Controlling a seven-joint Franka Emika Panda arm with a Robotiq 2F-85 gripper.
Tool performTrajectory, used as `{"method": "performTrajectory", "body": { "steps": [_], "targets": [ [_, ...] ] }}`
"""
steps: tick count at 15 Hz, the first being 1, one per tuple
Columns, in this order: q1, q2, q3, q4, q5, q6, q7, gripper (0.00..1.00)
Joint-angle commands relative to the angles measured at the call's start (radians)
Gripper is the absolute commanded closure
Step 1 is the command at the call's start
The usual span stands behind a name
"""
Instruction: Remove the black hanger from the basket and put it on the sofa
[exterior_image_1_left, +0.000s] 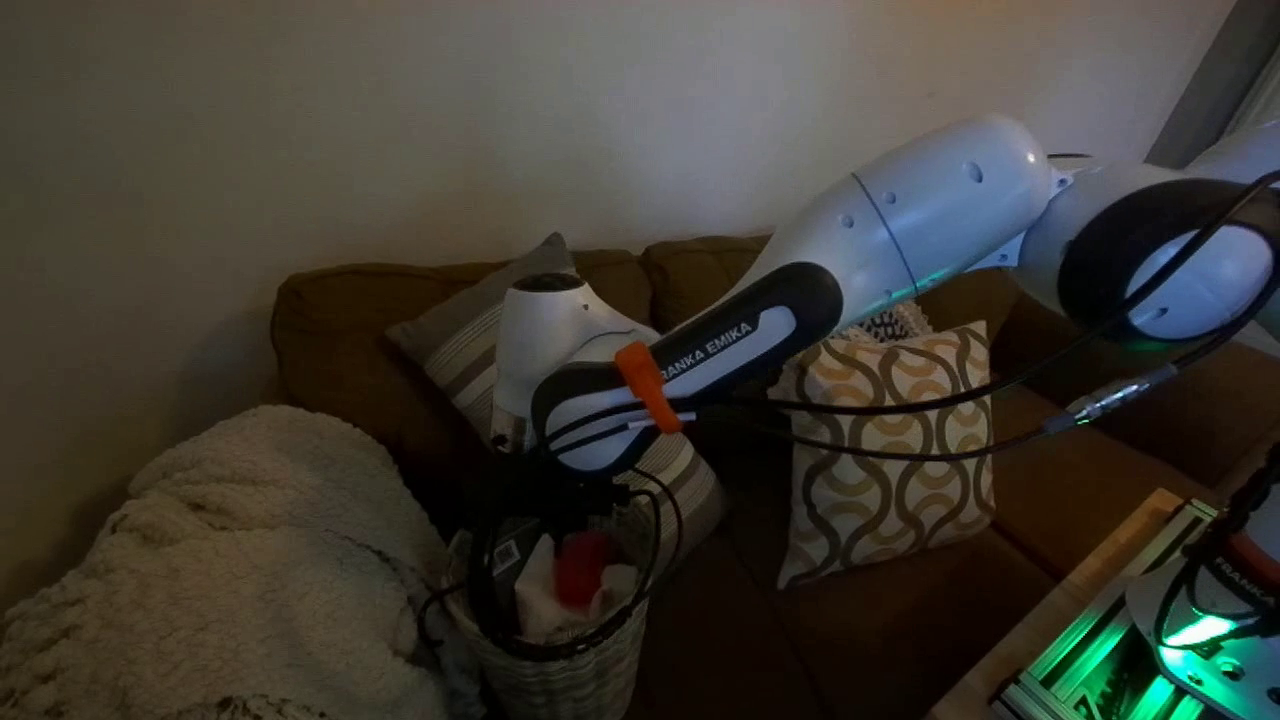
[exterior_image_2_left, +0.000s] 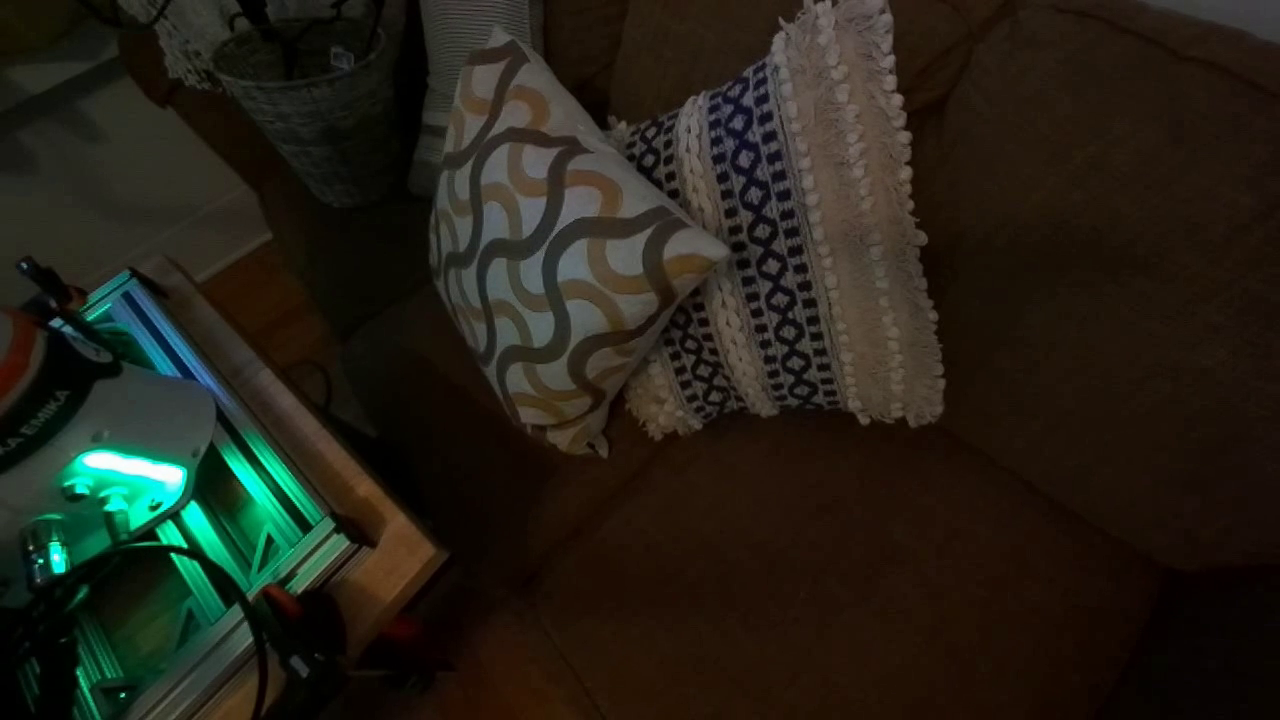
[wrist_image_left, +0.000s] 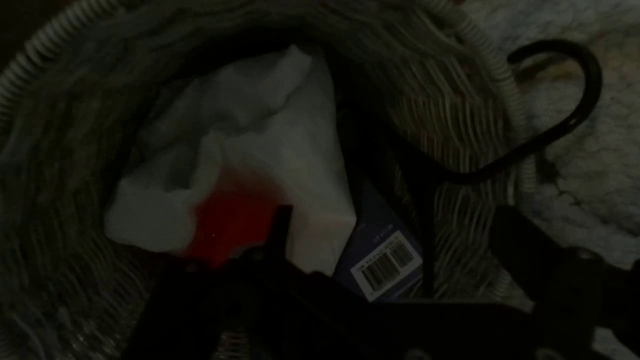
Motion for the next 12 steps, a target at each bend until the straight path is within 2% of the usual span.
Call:
{"method": "performTrajectory", "body": {
  "steps": [1,3,9,11,12],
  "targets": [
    [0.017,0.135,-0.024,0.171,-0.001,0.003,0.067,0.00],
    [0.023,0.197,-0.023,0.261,-0.003,-0.014,0.073,0.03],
    [0.046,0.285,-0.055,0.391,-0.022,-0.020,0.125,0.54],
    [0.050,0.312,-0.063,0.426,-0.029,-0.031,0.138,0.58],
    [0.052,0.325,-0.066,0.444,-0.032,-0.035,0.141,0.52]
  ]
}}
